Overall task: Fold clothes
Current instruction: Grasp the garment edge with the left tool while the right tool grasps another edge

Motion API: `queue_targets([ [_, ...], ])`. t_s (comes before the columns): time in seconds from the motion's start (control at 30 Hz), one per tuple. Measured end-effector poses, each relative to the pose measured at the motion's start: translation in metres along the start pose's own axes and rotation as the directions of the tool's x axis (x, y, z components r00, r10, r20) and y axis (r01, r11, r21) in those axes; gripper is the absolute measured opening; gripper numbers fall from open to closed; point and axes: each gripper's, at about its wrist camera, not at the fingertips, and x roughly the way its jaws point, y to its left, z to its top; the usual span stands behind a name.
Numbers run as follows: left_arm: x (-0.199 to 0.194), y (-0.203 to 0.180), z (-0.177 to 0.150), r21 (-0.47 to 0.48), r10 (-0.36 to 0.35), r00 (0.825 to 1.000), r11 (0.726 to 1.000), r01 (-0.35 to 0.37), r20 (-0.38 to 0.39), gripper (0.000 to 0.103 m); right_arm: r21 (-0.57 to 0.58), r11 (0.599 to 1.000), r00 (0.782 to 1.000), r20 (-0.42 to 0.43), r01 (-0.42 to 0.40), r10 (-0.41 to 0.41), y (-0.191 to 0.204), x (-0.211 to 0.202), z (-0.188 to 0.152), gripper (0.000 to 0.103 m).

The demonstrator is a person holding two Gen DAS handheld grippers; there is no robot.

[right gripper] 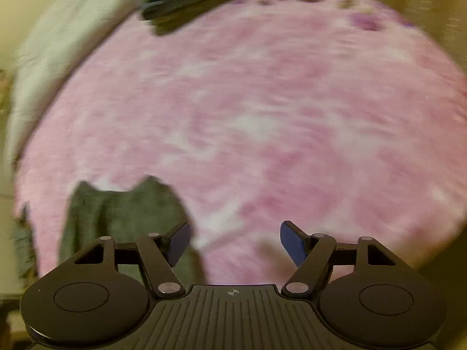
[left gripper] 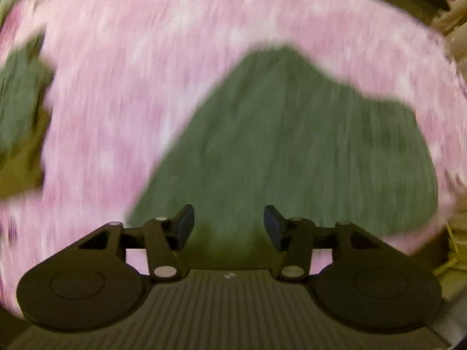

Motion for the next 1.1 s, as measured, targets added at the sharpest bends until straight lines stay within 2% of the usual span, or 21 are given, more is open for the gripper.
queue_targets([
  [0.07,0.004,-0.005,0.022,0.044,-0.003,0.997,0.999,0.000,0.076,0.050,-0.032,0.997,0.997,-0.028,-0.073,0.072,0.008,0.023,0.007,0.072],
  [0.17,0.016,-0.012,0.055,0.111,-0.015,0.984,0.994,-0.004,0.175,0.052,-0.090,0.985,0.989,-0.058,-0.144,0.139,0.022,0.056,0.015,0.072],
  [0.3,0.059,-0.015,0.093,0.191,-0.031,0.977,0.982,-0.009,0.209,0.056,-0.116,0.971,0.976,-0.085,-0.210,0.201,0.033,0.103,0.023,0.072],
  [0.37,0.079,-0.014,0.105,0.195,-0.037,0.977,0.981,-0.004,0.208,0.056,-0.106,0.966,0.969,-0.093,-0.238,0.228,0.039,0.124,0.026,0.072],
  [0.43,0.098,-0.014,0.109,0.183,-0.049,0.982,0.983,0.015,0.180,0.051,-0.100,0.966,0.968,-0.106,-0.240,0.229,0.046,0.141,0.027,0.072],
  [0.47,0.105,-0.015,0.109,0.189,-0.052,0.985,0.982,0.020,0.165,0.040,-0.104,0.967,0.968,-0.113,-0.234,0.223,0.049,0.147,0.026,0.072],
  [0.5,0.110,-0.017,0.106,0.203,-0.049,0.987,0.979,0.016,0.156,0.030,-0.123,0.966,0.970,-0.120,-0.227,0.213,0.054,0.151,0.024,0.065],
  [0.53,0.111,-0.017,0.103,0.216,-0.055,0.987,0.976,0.020,0.154,0.026,-0.152,0.964,0.971,-0.137,-0.217,0.197,0.057,0.152,0.022,0.028],
  [0.57,0.108,-0.018,0.101,0.227,-0.069,0.985,0.973,0.032,0.158,0.007,-0.181,0.962,0.972,-0.153,-0.207,0.180,0.061,0.153,0.020,0.008],
  [0.6,0.106,-0.018,0.098,0.238,-0.084,0.983,0.970,0.043,0.163,0.005,-0.209,0.959,0.974,-0.157,-0.194,0.163,0.065,0.153,0.018,0.001],
  [0.7,0.086,-0.007,0.095,0.191,-0.101,0.972,0.980,0.060,0.210,0.004,-0.283,0.949,0.989,-0.089,-0.141,0.120,0.076,0.141,0.017,0.000],
  [0.77,0.063,0.003,0.096,0.148,-0.105,0.958,0.987,0.067,0.267,0.004,-0.317,0.940,0.991,-0.009,-0.130,0.134,0.086,0.123,0.026,0.000],
  [0.83,0.032,0.014,0.098,0.102,-0.096,0.930,0.993,0.064,0.354,0.004,-0.357,0.923,0.980,0.077,-0.142,0.181,0.102,0.101,0.041,0.000],
  [0.9,-0.004,0.022,0.100,0.069,-0.073,0.888,0.996,0.047,0.453,0.004,-0.403,0.902,0.957,0.167,-0.152,0.236,0.121,0.079,0.058,0.000],
  [1.0,-0.057,0.030,0.107,0.034,-0.033,0.812,0.999,0.015,0.583,0.004,-0.464,0.870,0.900,0.288,-0.167,0.326,0.157,0.047,0.084,0.000],
  [1.1,-0.109,0.031,0.116,0.008,-0.001,0.718,1.000,-0.007,0.696,0.004,-0.532,0.830,0.831,0.376,-0.168,0.410,0.195,0.017,0.106,0.000],
])
